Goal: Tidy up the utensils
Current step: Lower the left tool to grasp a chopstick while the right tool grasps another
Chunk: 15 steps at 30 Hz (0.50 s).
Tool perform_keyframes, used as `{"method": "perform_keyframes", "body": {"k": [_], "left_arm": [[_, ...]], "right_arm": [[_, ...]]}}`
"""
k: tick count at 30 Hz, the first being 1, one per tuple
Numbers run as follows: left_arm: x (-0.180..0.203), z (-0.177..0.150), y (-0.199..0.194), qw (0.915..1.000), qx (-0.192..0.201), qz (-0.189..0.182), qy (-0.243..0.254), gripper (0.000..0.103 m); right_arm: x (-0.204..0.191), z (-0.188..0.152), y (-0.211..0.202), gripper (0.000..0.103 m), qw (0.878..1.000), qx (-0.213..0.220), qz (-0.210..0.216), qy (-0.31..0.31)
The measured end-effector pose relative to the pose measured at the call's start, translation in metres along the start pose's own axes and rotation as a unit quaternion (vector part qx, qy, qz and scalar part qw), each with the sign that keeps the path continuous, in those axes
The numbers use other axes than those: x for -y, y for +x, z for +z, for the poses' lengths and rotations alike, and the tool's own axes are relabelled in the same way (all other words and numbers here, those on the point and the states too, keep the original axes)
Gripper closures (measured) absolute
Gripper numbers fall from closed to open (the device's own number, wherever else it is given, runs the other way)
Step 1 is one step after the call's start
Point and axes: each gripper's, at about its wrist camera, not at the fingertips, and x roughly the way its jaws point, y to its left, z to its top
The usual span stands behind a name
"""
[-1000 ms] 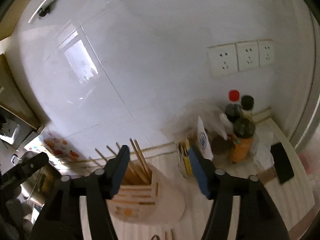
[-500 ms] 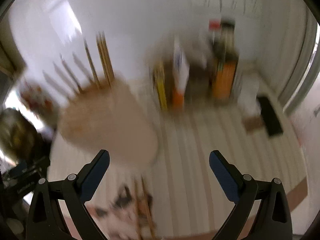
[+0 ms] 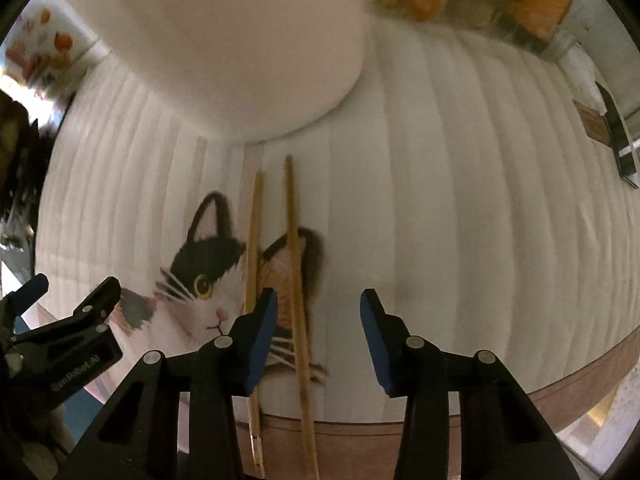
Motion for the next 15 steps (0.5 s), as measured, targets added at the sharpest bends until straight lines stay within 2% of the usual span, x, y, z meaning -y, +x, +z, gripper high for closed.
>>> {"method": "perform_keyframes", "body": {"k": [3, 4, 5, 9, 15], "left_arm": [[-0.001, 0.0, 0.004, 1.0, -0.002, 0.002, 0.001, 0.0], [0.0, 0.0, 0.004, 1.0, -0.003, 0.002, 0.002, 0.0], [0.001, 0.0, 0.004, 1.0, -0.002, -0.001, 0.003, 0.0], [0.012, 0.0, -0.006, 0.9996, 0.011, -0.017, 0.021, 0.0], [0.045, 0.0, -0.023, 0.9961, 0.026, -0.065, 0.054, 0.001]], "right_arm": [[-0.008, -0.005, 0.005, 0.069, 0.999, -0.003, -0.026, -0.022], [-0.01, -0.006, 0.005, 0.078, 0.999, -0.001, -0.037, -0.029], [-0.011, -0.007, 0.005, 0.095, 0.998, 0.0, -0.046, -0.035], [0.006, -0.01, 0.002, 0.096, 0.998, 0.003, -0.058, -0.015], [0.064, -0.014, -0.009, 0.096, 0.997, 0.005, -0.073, 0.036]]}}
